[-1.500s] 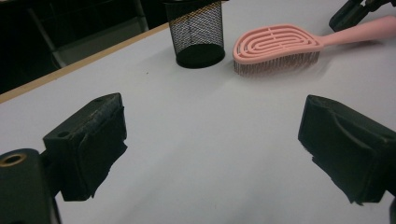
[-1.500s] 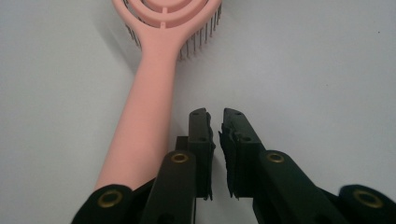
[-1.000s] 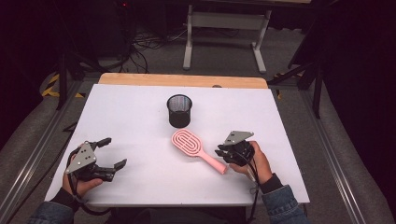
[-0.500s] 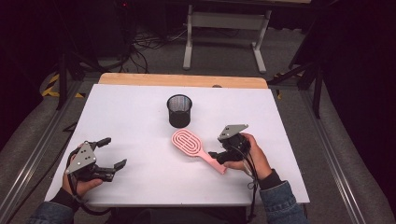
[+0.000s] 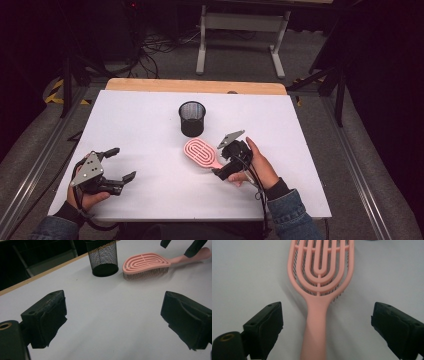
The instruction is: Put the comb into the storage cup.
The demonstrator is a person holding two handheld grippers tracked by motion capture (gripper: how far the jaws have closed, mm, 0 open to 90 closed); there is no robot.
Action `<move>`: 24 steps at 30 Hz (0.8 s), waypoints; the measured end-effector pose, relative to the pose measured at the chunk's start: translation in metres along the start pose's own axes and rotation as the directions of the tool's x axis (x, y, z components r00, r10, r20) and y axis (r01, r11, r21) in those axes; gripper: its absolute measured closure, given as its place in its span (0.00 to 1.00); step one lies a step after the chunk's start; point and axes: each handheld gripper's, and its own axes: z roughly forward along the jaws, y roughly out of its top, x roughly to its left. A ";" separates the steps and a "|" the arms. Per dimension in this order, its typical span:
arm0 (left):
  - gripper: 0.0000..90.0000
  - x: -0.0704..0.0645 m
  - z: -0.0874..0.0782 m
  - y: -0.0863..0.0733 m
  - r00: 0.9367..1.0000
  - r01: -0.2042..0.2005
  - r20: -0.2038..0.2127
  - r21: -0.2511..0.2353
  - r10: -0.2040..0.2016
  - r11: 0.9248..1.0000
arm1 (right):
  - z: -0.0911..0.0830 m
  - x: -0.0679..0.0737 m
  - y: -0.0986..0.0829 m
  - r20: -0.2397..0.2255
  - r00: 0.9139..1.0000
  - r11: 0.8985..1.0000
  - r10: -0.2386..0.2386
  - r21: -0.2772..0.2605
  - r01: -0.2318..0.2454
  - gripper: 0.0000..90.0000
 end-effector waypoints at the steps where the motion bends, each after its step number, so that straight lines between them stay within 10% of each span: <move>1: 0.08 0.000 0.000 0.000 1.000 0.000 0.002 0.002 0.000 1.000 | 0.004 -0.002 -0.001 0.006 1.000 1.000 0.012 0.018 -0.012 0.09; 9: 0.08 -0.002 0.002 0.000 1.000 -0.008 0.010 0.014 0.008 1.000 | 0.016 -0.005 -0.003 -0.034 0.999 0.998 0.040 0.048 -0.038 0.08; 24: 0.08 -0.002 0.003 0.000 1.000 -0.016 0.013 0.022 0.016 1.000 | 0.024 -0.002 0.003 -0.034 0.999 0.995 0.003 0.095 0.001 0.61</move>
